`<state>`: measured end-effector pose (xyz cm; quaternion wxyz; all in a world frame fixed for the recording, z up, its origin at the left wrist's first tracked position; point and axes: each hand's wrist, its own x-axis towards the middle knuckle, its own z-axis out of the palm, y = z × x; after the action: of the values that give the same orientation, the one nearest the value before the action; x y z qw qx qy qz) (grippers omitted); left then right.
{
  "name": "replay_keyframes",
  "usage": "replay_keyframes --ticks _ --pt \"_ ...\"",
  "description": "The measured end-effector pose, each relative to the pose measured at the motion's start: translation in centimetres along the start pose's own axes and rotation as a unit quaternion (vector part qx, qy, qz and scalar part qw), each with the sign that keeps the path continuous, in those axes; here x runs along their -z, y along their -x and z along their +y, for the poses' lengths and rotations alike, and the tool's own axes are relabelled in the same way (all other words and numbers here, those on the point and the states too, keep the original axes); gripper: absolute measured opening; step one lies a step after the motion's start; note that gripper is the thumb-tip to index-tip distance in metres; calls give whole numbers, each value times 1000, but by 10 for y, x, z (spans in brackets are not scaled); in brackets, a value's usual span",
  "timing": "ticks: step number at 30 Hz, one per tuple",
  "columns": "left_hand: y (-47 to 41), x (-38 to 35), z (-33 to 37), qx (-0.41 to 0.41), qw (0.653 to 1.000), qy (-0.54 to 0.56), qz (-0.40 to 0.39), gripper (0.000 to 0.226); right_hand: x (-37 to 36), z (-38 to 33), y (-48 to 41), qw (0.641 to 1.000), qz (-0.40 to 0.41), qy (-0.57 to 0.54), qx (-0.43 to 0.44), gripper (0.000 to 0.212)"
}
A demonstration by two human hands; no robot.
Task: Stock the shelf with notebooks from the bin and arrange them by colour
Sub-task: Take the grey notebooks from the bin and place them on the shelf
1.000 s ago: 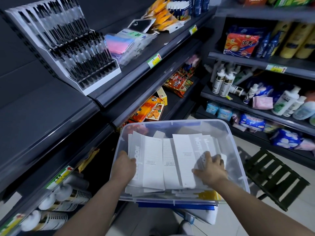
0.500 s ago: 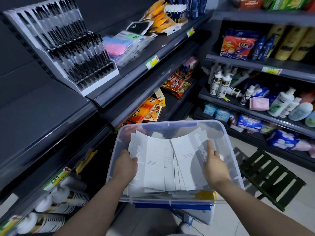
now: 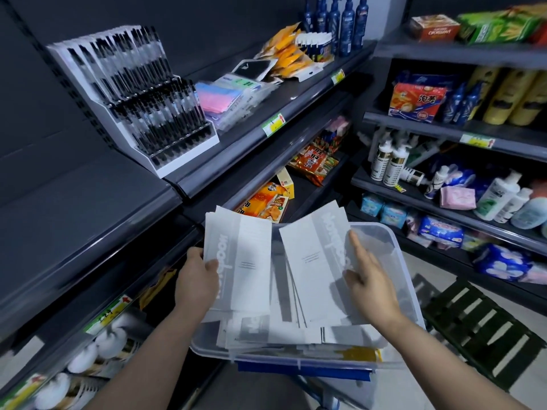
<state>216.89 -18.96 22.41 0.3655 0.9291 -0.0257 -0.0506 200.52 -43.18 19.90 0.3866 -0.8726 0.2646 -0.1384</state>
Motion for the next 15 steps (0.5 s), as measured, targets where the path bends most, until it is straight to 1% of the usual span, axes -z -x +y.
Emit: replay_keyframes --ticks 3,4,8,12,15 --pt "-3 16 1 12 998 42 39 10 0 -15 -12 995 -13 -103 -3 75" --pt "-3 22 2 14 997 51 54 12 -1 -20 -16 992 -21 -121 -8 74" --pt "-2 48 3 22 990 78 116 14 -8 -47 -29 991 -53 -116 27 75" --pt "-8 92 -5 34 975 93 201 12 -26 -85 -44 989 -63 -119 66 75" --pt "-15 134 -17 72 957 117 257 10 -41 -118 -54 986 -65 -120 100 77"
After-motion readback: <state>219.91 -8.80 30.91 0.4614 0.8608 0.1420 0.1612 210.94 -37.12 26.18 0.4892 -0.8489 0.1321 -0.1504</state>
